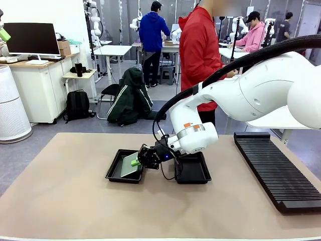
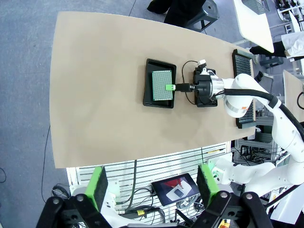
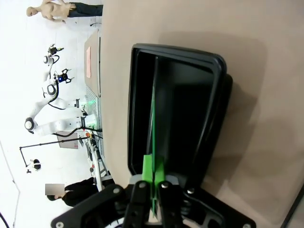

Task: Inspect and transfer BCBs to ESD trays.
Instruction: Pick up the Blank PCB from the PCB Rack and place it in the left ESD tray.

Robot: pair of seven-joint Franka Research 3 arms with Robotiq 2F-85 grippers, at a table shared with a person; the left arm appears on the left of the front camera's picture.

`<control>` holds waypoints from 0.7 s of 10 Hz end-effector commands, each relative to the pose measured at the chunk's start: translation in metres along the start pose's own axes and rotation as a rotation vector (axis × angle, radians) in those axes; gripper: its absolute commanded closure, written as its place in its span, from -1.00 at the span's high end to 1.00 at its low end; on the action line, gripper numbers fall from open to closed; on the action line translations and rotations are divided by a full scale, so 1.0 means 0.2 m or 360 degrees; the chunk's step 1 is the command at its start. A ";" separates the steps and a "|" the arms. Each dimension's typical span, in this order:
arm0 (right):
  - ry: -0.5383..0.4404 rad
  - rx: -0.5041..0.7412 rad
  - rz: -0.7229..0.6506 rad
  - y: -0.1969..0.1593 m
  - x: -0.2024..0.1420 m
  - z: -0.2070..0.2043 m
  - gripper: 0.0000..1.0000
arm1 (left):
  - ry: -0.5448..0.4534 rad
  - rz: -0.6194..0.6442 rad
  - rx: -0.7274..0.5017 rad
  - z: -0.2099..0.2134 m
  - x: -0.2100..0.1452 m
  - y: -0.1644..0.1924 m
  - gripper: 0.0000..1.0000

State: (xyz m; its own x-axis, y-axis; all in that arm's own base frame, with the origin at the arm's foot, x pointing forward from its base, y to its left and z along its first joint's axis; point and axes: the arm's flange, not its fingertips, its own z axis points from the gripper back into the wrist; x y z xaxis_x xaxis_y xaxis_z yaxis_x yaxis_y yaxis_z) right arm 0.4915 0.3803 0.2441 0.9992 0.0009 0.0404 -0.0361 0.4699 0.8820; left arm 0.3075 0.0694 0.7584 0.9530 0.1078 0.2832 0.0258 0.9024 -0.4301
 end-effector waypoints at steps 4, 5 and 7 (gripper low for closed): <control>0.0010 0.0013 -0.0016 -0.01 -0.01 -0.01 -0.96 | 0.0001 0.0007 -0.0002 0.00 0.00 0.01 1.00; 0.0001 -0.0001 -0.0001 0.00 0.00 0.00 -0.96 | 0.0001 0.0007 -0.0002 0.00 0.00 0.01 1.00; 0.0029 -0.0093 0.0011 0.11 0.00 -0.04 -0.96 | 0.0001 0.0007 -0.0002 0.00 0.00 0.01 1.00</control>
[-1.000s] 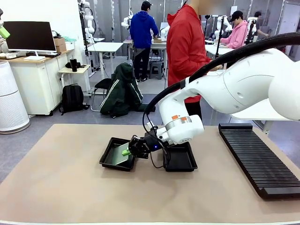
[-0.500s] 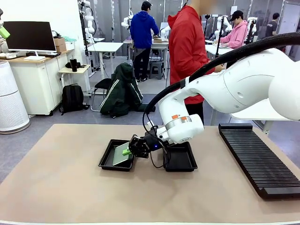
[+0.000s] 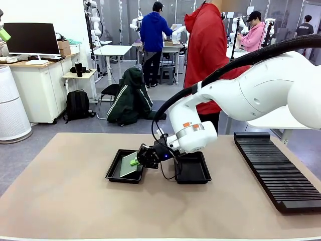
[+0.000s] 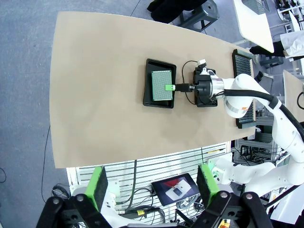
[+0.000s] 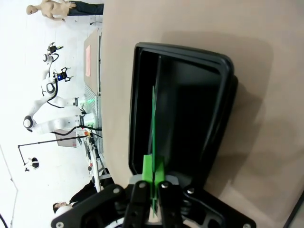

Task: Inspect and transfer BCBs to ESD trays.
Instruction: Pick up the Blank PCB from the PCB Rack and place it in the left ESD tray.

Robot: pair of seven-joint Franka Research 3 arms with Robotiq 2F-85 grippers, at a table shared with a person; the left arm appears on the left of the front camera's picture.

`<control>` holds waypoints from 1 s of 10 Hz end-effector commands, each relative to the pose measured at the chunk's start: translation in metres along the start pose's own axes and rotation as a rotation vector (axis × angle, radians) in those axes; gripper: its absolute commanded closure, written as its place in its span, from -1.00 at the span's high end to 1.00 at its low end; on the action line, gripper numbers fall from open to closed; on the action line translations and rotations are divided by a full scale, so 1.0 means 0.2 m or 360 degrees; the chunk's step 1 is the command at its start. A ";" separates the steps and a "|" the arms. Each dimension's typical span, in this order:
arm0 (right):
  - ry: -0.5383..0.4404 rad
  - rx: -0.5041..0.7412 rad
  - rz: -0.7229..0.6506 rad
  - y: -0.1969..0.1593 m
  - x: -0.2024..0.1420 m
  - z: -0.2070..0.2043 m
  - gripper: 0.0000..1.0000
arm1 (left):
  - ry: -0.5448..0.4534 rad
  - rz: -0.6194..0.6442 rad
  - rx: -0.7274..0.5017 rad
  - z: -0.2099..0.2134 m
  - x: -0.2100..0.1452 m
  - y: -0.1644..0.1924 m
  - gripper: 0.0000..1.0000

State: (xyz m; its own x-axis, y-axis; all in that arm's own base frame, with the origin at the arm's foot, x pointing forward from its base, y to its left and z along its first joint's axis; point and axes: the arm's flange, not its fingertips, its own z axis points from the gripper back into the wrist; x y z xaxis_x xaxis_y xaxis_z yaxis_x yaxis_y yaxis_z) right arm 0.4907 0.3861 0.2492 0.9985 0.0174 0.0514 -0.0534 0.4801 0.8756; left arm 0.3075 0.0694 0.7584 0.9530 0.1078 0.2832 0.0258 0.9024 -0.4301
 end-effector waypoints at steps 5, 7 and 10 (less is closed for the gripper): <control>-0.0001 -0.0257 -0.0119 0.13 0.05 -0.05 -0.61 | 0.0001 0.0007 -0.0002 0.00 0.00 0.01 1.00; -0.0022 -0.0351 -0.0123 0.17 0.05 -0.04 -0.42 | 0.0001 0.0007 -0.0002 0.00 0.00 0.01 1.00; -0.0040 -0.0501 -0.0094 0.28 0.02 -0.03 -0.10 | 0.0001 0.0007 -0.0002 0.00 0.00 0.01 1.00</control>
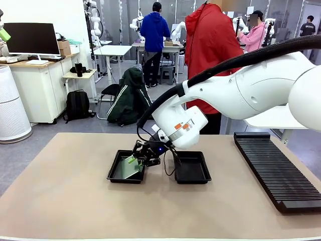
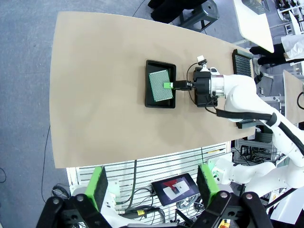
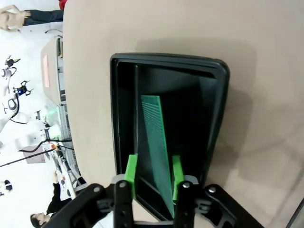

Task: Inspect and transfer BCBs to ESD trays.
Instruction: Pick up the Blank PCB from the PCB Rack and place it in the left ESD tray.

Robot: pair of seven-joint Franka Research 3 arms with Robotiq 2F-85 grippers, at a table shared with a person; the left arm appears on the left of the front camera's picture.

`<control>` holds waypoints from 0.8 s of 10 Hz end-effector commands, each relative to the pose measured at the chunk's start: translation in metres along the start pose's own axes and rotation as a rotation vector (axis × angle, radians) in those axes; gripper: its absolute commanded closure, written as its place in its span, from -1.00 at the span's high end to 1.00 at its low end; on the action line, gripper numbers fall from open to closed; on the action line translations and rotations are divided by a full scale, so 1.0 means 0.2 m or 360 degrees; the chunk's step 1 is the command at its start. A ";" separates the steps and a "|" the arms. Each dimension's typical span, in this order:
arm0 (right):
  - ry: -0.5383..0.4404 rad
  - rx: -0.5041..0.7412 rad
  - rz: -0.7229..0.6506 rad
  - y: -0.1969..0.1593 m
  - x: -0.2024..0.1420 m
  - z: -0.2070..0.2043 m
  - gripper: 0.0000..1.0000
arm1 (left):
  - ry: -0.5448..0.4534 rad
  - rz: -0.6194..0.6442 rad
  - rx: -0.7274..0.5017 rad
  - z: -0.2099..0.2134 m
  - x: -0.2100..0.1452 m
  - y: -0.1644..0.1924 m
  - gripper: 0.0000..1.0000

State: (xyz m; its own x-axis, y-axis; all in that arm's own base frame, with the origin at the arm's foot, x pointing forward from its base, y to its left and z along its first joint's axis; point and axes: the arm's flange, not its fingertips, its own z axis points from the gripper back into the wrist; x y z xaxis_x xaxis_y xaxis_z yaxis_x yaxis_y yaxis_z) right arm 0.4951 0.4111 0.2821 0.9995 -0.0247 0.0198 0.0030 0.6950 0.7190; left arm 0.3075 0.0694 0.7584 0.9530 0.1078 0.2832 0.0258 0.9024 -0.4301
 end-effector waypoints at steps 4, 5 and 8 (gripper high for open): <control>-0.0091 -0.0229 0.0043 0.24 -0.10 0.12 0.37 | 0.0001 0.0007 -0.0002 0.00 0.00 0.01 1.00; -0.0107 -0.0292 0.0040 0.28 -0.11 0.14 0.52 | 0.0001 0.0007 -0.0002 0.00 0.00 0.01 1.00; -0.0166 -0.0503 0.0023 0.36 -0.15 0.19 0.82 | 0.0001 0.0007 -0.0002 0.00 0.00 0.01 1.00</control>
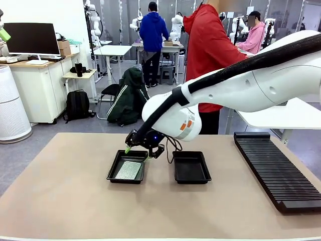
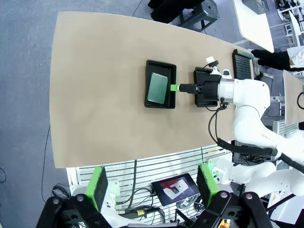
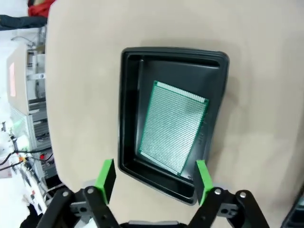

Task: Inspect and transfer BCBs to ESD trays.
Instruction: Pick up the Blank PCB from the PCB Rack and place it in the left ESD tray.

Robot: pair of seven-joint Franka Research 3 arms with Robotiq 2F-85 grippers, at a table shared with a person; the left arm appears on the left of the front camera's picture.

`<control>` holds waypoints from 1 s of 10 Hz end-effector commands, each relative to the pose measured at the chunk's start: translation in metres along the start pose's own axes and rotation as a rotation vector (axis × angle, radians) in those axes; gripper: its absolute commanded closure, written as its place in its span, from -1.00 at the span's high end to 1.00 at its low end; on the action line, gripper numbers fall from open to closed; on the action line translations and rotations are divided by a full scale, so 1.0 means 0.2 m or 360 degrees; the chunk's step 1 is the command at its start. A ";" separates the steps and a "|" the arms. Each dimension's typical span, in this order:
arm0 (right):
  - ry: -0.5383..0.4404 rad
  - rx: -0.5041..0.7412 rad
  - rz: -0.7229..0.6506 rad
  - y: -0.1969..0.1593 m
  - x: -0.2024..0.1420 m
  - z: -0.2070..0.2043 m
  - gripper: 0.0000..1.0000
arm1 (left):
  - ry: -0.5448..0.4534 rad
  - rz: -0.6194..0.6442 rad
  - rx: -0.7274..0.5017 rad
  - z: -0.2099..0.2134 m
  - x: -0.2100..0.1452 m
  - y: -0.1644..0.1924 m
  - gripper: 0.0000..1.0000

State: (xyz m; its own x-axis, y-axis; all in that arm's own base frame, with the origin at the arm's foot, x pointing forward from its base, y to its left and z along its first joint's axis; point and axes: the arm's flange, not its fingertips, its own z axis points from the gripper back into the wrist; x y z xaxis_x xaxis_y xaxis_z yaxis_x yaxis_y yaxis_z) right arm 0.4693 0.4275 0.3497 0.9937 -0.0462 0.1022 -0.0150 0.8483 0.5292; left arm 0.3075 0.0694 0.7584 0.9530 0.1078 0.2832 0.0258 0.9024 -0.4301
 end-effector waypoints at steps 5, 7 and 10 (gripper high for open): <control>-0.0089 -0.0256 -0.0055 0.12 -0.10 0.13 1.00 | 0.0001 0.0007 -0.0002 0.00 0.00 0.01 1.00; -0.0075 -0.0192 -0.0024 0.09 -0.07 0.13 1.00 | 0.0001 0.0007 -0.0002 0.00 0.00 0.01 1.00; -0.0075 -0.0192 -0.0024 0.09 -0.07 0.13 1.00 | 0.0001 0.0007 -0.0002 0.00 0.00 0.01 1.00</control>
State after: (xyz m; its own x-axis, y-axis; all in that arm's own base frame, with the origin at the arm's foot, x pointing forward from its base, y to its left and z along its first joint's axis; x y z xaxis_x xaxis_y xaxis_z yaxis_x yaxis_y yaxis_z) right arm 0.4527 0.4291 0.3808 0.9881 -0.0834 0.1289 0.0223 0.9089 0.4165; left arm 0.3075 0.0694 0.7584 0.9530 0.1078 0.2832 0.0257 0.9024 -0.4301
